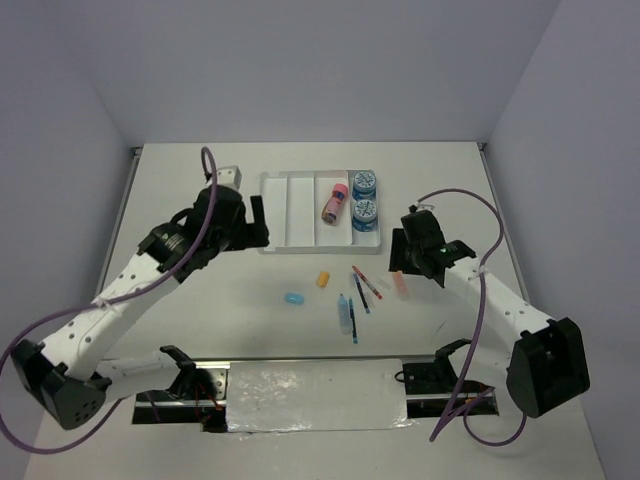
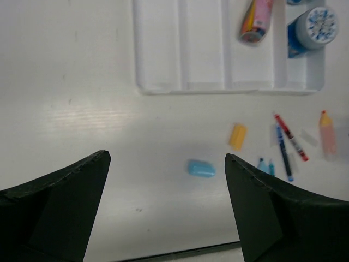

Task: Sort the stationery into containers
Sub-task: Pick up the pen from the center of the board.

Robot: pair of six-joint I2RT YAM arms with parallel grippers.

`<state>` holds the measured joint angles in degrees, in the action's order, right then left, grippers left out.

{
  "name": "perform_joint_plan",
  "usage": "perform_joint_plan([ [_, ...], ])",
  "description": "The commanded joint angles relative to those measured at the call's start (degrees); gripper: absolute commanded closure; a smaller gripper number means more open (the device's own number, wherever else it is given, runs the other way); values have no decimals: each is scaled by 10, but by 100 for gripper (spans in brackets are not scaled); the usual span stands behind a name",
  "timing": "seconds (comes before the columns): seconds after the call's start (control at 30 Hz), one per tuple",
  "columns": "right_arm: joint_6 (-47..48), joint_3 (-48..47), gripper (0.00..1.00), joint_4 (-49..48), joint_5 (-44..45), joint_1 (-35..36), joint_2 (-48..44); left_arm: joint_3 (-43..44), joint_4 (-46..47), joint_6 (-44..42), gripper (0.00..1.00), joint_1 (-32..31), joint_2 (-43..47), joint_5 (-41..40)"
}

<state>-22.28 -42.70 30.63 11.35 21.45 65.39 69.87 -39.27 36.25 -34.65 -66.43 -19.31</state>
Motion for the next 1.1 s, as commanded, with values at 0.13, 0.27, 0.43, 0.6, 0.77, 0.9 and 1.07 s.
perform_joint_plan([
  [0.13,-9,15,35,-24,-5,-4,-26,-149,-33,-29,1,38,174,-45],
  [0.27,-17,6,34,-13,-5,-5,-50,-168,-42,-8,1,39,211,-54],
  [0.43,-19,21,31,-8,-11,-7,-45,-186,-106,96,1,10,263,-31],
  [0.6,-19,19,31,-1,-16,-6,-2,-185,-176,145,1,-17,299,-32],
  [0.77,-19,17,32,-7,-26,-11,39,-240,-174,180,1,-32,374,3],
  [0.9,-13,8,34,-3,-36,-27,71,-204,-151,142,1,-32,362,-10],
  [1.07,-9,1,39,-2,-41,-38,106,-153,-136,68,1,-31,260,-53],
])
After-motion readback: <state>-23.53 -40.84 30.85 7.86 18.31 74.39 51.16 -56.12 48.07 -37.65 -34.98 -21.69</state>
